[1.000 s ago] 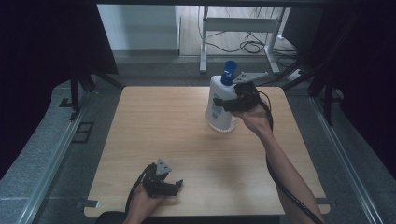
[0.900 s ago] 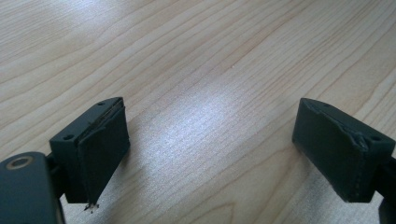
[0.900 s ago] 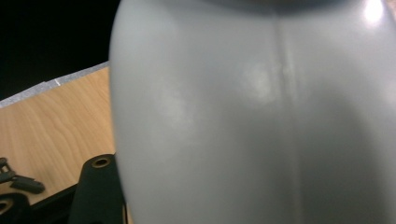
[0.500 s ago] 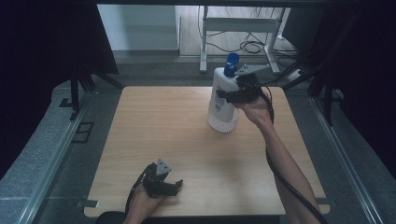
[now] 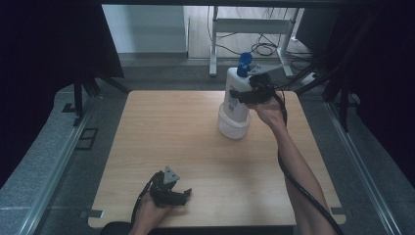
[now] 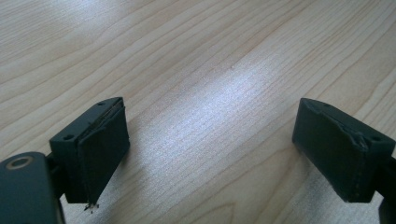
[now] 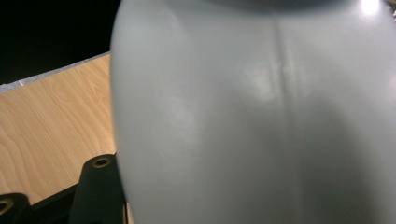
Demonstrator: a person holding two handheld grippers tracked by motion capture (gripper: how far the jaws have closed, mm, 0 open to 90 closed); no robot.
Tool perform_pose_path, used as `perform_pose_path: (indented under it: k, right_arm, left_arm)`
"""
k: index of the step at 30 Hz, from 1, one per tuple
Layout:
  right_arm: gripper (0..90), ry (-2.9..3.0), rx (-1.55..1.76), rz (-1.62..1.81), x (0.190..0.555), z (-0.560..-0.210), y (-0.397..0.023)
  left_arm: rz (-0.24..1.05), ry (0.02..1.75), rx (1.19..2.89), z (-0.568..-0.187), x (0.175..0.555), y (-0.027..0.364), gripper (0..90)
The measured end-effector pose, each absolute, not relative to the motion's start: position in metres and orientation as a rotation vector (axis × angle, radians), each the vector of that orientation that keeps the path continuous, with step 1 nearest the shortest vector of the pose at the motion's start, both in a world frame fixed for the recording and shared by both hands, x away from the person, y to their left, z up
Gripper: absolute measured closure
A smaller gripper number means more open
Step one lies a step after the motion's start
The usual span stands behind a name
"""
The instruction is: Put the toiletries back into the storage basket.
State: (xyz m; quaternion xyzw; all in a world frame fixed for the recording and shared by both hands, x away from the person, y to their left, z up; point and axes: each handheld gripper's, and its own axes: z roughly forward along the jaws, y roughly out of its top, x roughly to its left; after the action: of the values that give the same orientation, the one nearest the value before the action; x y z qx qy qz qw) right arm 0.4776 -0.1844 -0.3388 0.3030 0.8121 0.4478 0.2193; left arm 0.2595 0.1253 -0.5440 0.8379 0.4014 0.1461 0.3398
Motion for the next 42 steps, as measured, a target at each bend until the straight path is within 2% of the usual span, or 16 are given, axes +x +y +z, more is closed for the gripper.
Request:
perform_pose_path:
  k: [42]
  right_arm:
    - [37.8,2.312,0.874,1.156,0.494,-0.410,-0.181]
  left_arm:
    - [0.379,1.043,2.187,-0.544,0.259,0.126,10.1]
